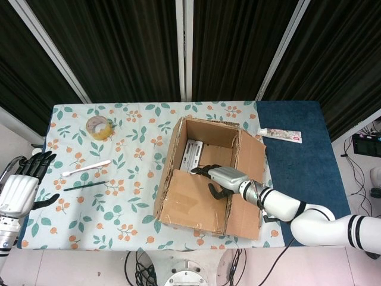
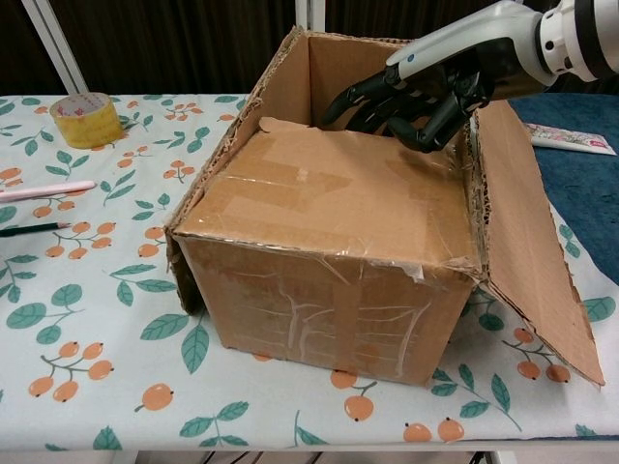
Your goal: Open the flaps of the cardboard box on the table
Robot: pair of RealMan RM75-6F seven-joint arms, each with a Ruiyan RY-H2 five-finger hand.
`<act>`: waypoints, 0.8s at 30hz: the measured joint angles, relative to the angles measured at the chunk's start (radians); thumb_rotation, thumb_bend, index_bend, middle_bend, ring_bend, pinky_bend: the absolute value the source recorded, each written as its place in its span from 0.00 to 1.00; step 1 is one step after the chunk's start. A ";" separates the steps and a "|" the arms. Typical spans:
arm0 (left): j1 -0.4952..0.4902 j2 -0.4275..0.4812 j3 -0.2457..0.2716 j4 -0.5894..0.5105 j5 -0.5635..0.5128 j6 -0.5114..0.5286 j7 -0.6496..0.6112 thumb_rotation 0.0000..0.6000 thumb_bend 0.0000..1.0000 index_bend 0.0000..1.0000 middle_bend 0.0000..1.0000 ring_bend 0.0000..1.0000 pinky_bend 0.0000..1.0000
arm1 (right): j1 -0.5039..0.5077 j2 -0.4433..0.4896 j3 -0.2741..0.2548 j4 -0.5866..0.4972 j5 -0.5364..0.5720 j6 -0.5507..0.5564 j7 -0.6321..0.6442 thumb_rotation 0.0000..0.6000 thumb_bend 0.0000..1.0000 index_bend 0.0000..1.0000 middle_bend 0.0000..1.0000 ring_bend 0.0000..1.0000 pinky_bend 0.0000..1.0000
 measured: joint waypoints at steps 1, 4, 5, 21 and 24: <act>0.002 0.000 -0.001 0.001 0.000 -0.001 -0.002 1.00 0.15 0.05 0.07 0.06 0.18 | 0.000 -0.001 0.002 -0.002 -0.002 0.000 0.004 1.00 0.78 0.00 0.14 0.00 0.00; 0.005 0.001 -0.003 0.005 0.002 -0.004 -0.006 1.00 0.16 0.05 0.07 0.06 0.18 | -0.011 0.002 0.012 -0.011 -0.010 0.006 0.022 1.00 0.79 0.00 0.16 0.00 0.00; 0.005 0.001 -0.003 0.005 0.002 -0.006 -0.007 1.00 0.16 0.05 0.07 0.06 0.18 | -0.018 0.005 0.018 -0.016 -0.016 0.010 0.031 1.00 0.80 0.00 0.17 0.00 0.00; -0.010 -0.017 -0.022 -0.009 0.006 -0.051 0.018 1.00 0.16 0.05 0.07 0.06 0.18 | -0.224 0.114 0.156 -0.132 -0.279 0.097 0.247 1.00 0.85 0.00 0.26 0.00 0.00; -0.013 -0.019 -0.025 -0.018 0.008 -0.055 0.033 1.00 0.15 0.05 0.07 0.06 0.18 | -0.271 0.148 0.180 -0.166 -0.372 0.122 0.322 1.00 0.85 0.00 0.26 0.00 0.00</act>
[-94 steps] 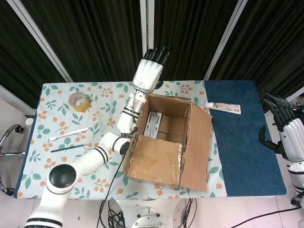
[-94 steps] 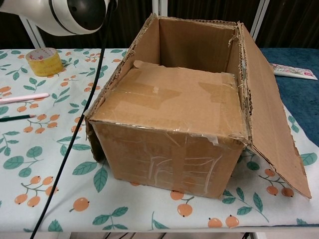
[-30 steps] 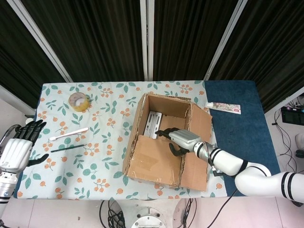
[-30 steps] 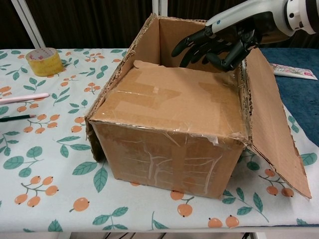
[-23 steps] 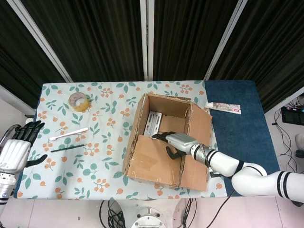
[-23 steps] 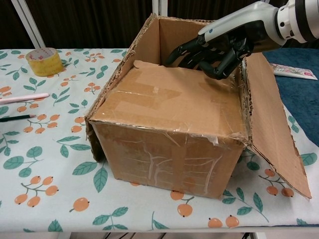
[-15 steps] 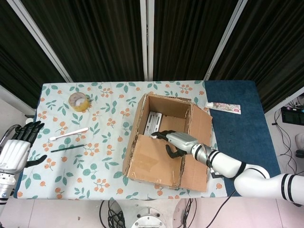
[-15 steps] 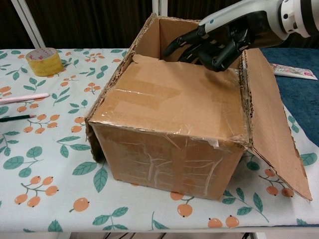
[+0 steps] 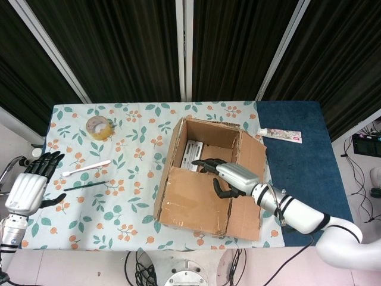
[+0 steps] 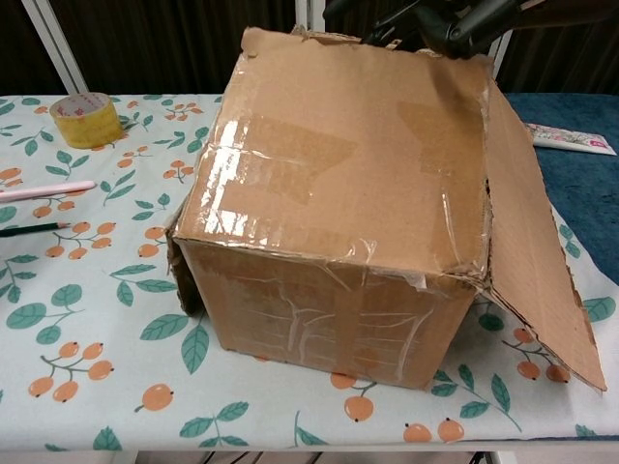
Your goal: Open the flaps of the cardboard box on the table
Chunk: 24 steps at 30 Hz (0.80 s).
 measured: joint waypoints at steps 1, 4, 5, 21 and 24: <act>-0.001 0.000 -0.001 -0.005 0.001 -0.001 0.006 1.00 0.15 0.05 0.07 0.06 0.18 | -0.014 0.011 0.006 -0.009 -0.031 0.010 0.025 1.00 0.85 0.00 0.26 0.00 0.00; -0.003 0.000 -0.005 -0.020 0.003 -0.003 0.022 1.00 0.15 0.05 0.07 0.06 0.18 | -0.056 0.047 0.019 -0.037 -0.139 0.050 0.112 1.00 0.85 0.00 0.26 0.00 0.00; -0.004 0.000 -0.005 -0.024 0.004 -0.003 0.027 1.00 0.15 0.05 0.07 0.06 0.18 | -0.070 0.061 0.021 -0.046 -0.184 0.069 0.148 1.00 0.85 0.00 0.26 0.00 0.00; -0.010 0.004 -0.013 -0.079 0.012 -0.018 0.088 1.00 0.16 0.05 0.07 0.06 0.18 | -0.114 0.244 -0.130 -0.060 -0.716 0.400 0.663 1.00 0.84 0.00 0.27 0.00 0.00; -0.010 0.003 -0.010 -0.082 0.014 -0.023 0.090 1.00 0.16 0.05 0.07 0.06 0.18 | -0.101 0.261 -0.169 -0.053 -0.768 0.445 0.700 1.00 0.84 0.00 0.27 0.00 0.00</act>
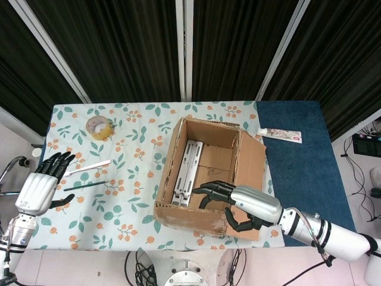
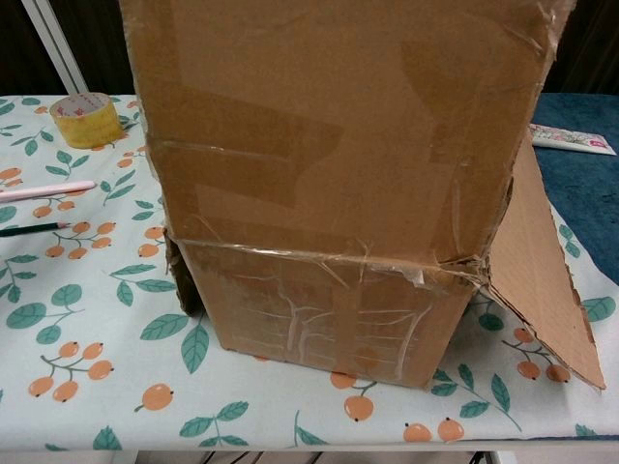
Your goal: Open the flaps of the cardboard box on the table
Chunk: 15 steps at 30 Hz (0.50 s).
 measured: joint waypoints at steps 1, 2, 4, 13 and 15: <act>-0.001 0.000 0.002 -0.001 0.002 -0.004 0.003 1.00 0.16 0.05 0.07 0.06 0.18 | 0.004 0.004 -0.010 0.001 -0.013 0.011 0.009 1.00 0.84 0.00 0.27 0.00 0.00; -0.001 0.000 0.004 -0.001 0.003 -0.007 0.006 1.00 0.16 0.05 0.07 0.06 0.18 | 0.011 0.009 -0.022 0.001 -0.028 0.023 0.020 1.00 0.84 0.00 0.27 0.00 0.00; -0.002 -0.001 0.005 -0.004 0.004 -0.010 0.009 1.00 0.16 0.05 0.07 0.06 0.18 | 0.021 0.015 -0.039 0.001 -0.049 0.034 0.038 1.00 0.84 0.00 0.27 0.00 0.00; -0.002 -0.005 0.005 -0.007 0.006 -0.015 0.010 1.00 0.16 0.05 0.07 0.06 0.18 | 0.067 0.035 -0.115 0.010 -0.137 0.128 0.137 1.00 0.84 0.00 0.27 0.00 0.00; -0.002 -0.006 0.005 -0.006 0.007 -0.015 0.009 1.00 0.16 0.05 0.07 0.06 0.18 | 0.082 0.038 -0.133 0.017 -0.149 0.132 0.147 1.00 0.84 0.00 0.27 0.00 0.00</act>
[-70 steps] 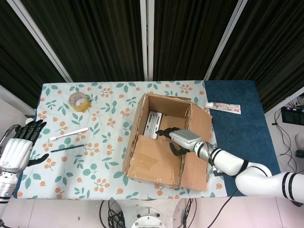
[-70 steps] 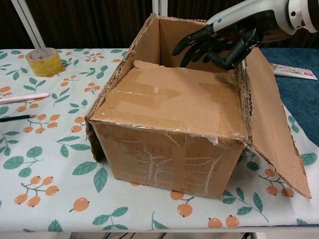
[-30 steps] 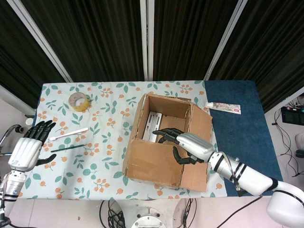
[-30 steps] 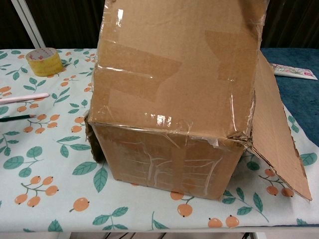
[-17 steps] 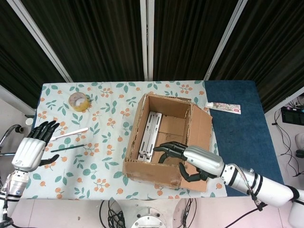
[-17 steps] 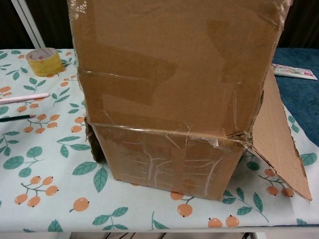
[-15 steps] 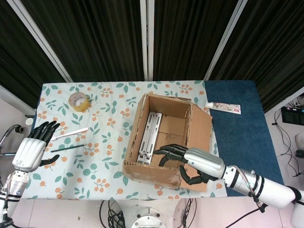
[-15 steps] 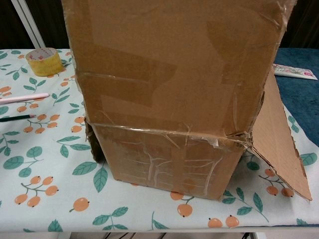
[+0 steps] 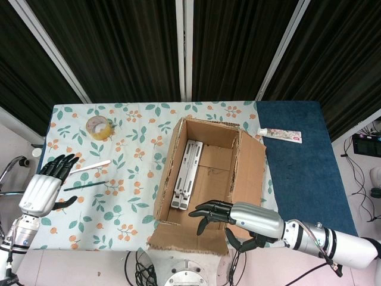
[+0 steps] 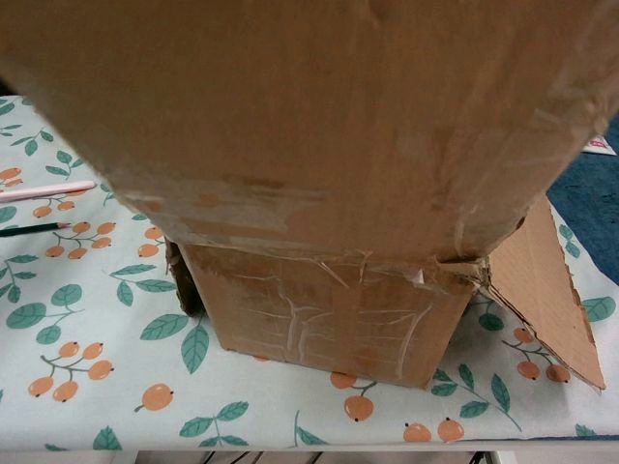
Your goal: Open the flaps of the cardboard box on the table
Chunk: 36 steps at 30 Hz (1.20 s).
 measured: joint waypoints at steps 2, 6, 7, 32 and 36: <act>0.000 -0.002 0.001 0.001 0.001 -0.001 0.000 1.00 0.16 0.05 0.07 0.06 0.18 | 0.004 0.000 -0.008 0.005 0.001 0.010 -0.004 1.00 0.84 0.00 0.27 0.00 0.00; 0.001 -0.004 0.002 0.006 0.001 -0.002 -0.003 1.00 0.16 0.05 0.07 0.06 0.18 | -0.006 0.001 -0.010 0.013 0.021 0.038 -0.048 1.00 0.84 0.00 0.26 0.00 0.00; 0.002 -0.006 0.002 0.008 0.001 -0.001 -0.005 1.00 0.16 0.05 0.07 0.06 0.18 | -0.011 0.003 -0.011 0.015 0.027 0.043 -0.066 1.00 0.84 0.00 0.25 0.00 0.00; 0.127 -0.050 0.041 0.033 -0.028 0.112 0.073 1.00 0.12 0.05 0.07 0.06 0.18 | -0.649 -0.544 0.014 0.497 0.629 0.532 -1.636 1.00 0.48 0.00 0.00 0.00 0.00; 0.136 -0.064 0.045 0.058 -0.033 0.110 0.060 1.00 0.12 0.05 0.07 0.06 0.18 | -0.721 -0.624 0.025 0.622 0.733 0.552 -1.539 1.00 0.48 0.00 0.00 0.00 0.00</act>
